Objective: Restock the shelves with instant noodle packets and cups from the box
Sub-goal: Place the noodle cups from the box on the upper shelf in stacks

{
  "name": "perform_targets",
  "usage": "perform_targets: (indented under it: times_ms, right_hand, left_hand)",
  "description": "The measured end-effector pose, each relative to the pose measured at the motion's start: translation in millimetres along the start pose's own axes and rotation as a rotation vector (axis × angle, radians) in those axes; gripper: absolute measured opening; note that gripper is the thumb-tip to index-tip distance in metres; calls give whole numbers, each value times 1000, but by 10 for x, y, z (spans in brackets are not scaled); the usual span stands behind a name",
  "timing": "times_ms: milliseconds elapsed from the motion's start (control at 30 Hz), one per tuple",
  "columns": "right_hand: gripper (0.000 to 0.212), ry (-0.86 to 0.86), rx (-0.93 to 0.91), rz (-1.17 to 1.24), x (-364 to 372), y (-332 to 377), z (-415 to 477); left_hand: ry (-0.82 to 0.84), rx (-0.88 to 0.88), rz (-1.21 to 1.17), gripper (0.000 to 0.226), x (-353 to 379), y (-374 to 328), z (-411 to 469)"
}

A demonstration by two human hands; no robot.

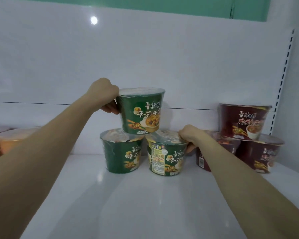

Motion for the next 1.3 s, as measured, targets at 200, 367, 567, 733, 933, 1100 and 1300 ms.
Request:
perform_targets:
  times_ms: [200, 367, 567, 733, 933, 1100, 1300]
  right_hand:
    - [29, 55, 25, -90, 75, 80, 241]
    - [29, 49, 31, -160, 79, 100, 305]
    - [31, 11, 35, -149, 65, 116, 291]
    - [30, -60, 32, -95, 37, 131, 274]
    - [30, -110, -34, -141, 17, 152, 246]
    - [32, -157, -48, -117, -5, 150, 191]
    - [27, -208, -86, -67, -60, 165, 67]
  left_hand:
    - [19, -27, 31, 18, 135, 85, 128]
    - [37, -57, 34, 16, 204, 193, 204]
    - [34, -93, 17, 18, 238, 247, 260]
    - [48, -86, 4, 18, 282, 210, 251]
    - [42, -75, -34, 15, 330, 155, 213]
    - [9, -45, -45, 27, 332, 170, 174]
    - [-114, 120, 77, 50, 270, 170, 77]
Point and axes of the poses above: each hand's wrist, its own z-axis towards the middle knuckle, its own x-axis out of the palm, y = z × x, the point moved 6 cm from there along z, towards the middle knuckle, and after that the axes turned 5 degrees about y, right-handed, at the moved point
